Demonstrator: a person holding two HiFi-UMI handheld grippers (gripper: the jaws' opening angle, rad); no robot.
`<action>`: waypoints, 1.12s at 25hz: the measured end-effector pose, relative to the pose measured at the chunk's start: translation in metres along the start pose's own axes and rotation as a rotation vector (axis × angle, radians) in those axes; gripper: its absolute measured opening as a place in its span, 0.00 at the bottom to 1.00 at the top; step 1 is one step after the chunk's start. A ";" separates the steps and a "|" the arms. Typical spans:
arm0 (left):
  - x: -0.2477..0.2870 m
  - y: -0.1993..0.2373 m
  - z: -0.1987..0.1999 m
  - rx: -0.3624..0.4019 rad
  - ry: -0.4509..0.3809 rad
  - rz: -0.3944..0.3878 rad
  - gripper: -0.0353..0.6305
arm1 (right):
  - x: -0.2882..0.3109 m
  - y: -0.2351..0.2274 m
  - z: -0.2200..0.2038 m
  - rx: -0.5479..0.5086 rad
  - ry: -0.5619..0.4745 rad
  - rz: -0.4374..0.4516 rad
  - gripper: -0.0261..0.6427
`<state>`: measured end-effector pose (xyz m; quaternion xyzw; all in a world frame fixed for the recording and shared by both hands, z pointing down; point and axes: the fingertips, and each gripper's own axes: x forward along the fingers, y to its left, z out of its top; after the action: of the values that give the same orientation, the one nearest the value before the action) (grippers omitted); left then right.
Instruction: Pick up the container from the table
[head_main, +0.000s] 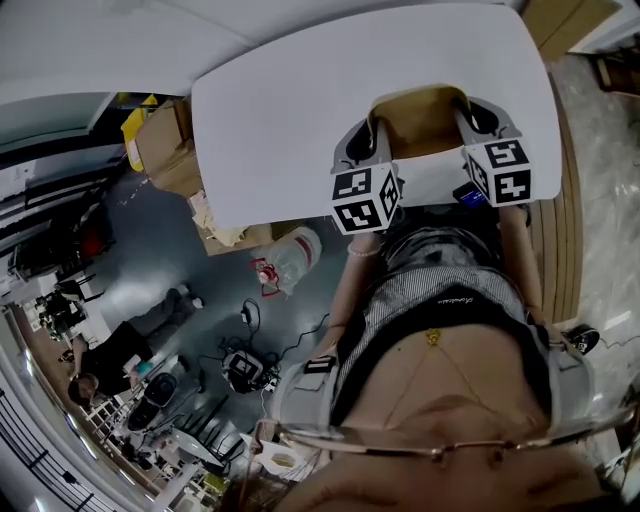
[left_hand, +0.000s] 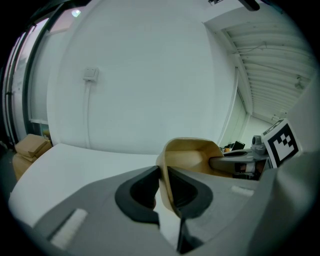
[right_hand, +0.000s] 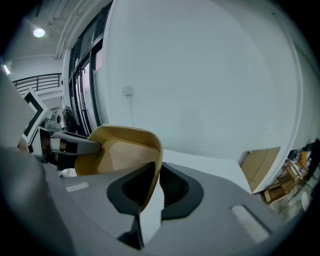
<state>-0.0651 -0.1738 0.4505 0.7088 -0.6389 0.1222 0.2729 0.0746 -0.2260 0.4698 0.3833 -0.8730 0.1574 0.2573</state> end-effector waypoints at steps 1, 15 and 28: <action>0.000 0.000 0.000 0.000 0.001 -0.002 0.10 | 0.000 0.000 0.000 0.001 0.000 -0.002 0.13; -0.002 -0.001 0.001 -0.003 -0.005 -0.008 0.10 | -0.003 0.001 0.001 -0.002 -0.001 -0.006 0.12; 0.003 -0.006 0.003 0.012 0.005 -0.021 0.10 | -0.004 -0.006 0.001 0.008 -0.002 -0.019 0.12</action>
<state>-0.0593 -0.1778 0.4481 0.7168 -0.6299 0.1250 0.2717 0.0807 -0.2281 0.4676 0.3927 -0.8689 0.1582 0.2563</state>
